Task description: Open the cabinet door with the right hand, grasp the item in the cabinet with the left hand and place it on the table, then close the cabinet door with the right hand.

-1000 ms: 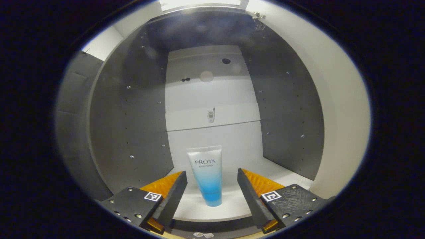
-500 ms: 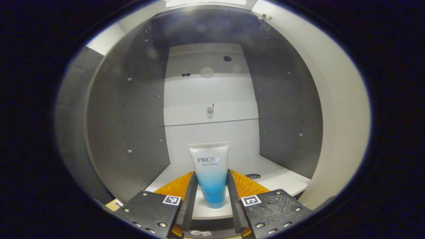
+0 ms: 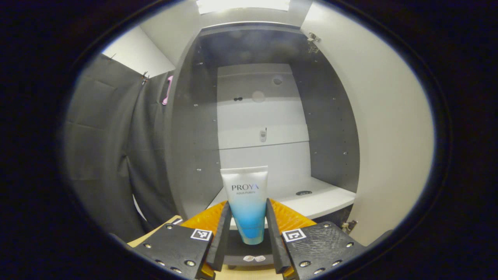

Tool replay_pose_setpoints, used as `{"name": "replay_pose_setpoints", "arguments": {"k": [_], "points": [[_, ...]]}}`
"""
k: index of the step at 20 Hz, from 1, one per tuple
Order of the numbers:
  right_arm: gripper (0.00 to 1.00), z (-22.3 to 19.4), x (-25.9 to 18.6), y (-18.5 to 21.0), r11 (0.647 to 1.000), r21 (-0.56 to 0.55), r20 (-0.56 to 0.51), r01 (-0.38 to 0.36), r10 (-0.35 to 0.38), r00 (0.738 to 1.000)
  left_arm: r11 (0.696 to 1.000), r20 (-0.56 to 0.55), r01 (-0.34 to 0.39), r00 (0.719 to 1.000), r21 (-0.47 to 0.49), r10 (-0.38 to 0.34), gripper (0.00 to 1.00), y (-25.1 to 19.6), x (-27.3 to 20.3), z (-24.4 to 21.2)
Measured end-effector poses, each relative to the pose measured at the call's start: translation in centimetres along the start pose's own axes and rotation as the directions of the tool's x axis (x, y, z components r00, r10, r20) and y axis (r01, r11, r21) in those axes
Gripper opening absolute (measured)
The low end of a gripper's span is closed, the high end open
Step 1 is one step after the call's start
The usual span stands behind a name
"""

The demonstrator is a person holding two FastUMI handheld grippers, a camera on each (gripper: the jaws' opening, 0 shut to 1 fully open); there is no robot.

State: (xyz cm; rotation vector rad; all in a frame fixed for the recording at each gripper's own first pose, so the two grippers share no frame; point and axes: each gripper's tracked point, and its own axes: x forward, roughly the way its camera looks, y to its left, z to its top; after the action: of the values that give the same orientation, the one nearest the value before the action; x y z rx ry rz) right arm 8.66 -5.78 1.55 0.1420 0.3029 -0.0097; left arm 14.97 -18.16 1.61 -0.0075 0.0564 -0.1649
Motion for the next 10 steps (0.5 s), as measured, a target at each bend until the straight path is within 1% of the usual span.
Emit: {"name": "replay_pose_setpoints", "arguments": {"k": [1, 2, 3, 6, 8, 9, 10], "points": [[0.99, -0.1, -0.1, 0.0, 1.000, -0.002, -0.003, -0.009, 0.009, 1.000, 1.000, -0.002, -0.008, 1.000, 0.002, 0.008, 0.52, 0.7, -1.1, -0.5], [0.95, -0.2, -0.3, 0.0, 1.000, -0.005, -0.005, -0.019, 0.019, 1.000, 1.000, -0.009, -0.019, 1.000, 0.010, 0.019, 0.50, 1.4, -2.3, -1.2], [0.99, -0.3, -0.5, 0.1, 0.999, -0.010, -0.009, -0.030, 0.030, 1.000, 0.999, -0.016, -0.032, 0.999, 0.022, 0.033, 0.48, 2.0, -3.4, -1.8], [0.99, -0.3, -0.8, 0.2, 0.998, -0.029, -0.010, -0.058, 0.058, 0.998, 0.998, -0.035, -0.057, 0.998, 0.026, 0.058, 0.50, 3.6, -6.4, -4.0], [0.99, -0.4, -0.9, 0.3, 0.997, -0.034, -0.010, -0.073, 0.072, 0.997, 0.997, -0.027, -0.074, 0.997, 0.023, 0.075, 0.51, 4.5, -8.1, -5.2], [0.95, -0.5, -1.0, 0.4, 0.996, -0.032, -0.010, -0.081, 0.081, 0.997, 0.997, -0.025, -0.077, 0.997, 0.024, 0.077, 0.51, 4.8, -9.1, -5.9], [0.99, -0.6, -1.1, 0.5, 0.996, -0.030, -0.011, -0.088, 0.088, 0.996, 0.997, -0.030, -0.077, 0.996, 0.025, 0.078, 0.48, 5.0, -10.0, -6.8]]}}
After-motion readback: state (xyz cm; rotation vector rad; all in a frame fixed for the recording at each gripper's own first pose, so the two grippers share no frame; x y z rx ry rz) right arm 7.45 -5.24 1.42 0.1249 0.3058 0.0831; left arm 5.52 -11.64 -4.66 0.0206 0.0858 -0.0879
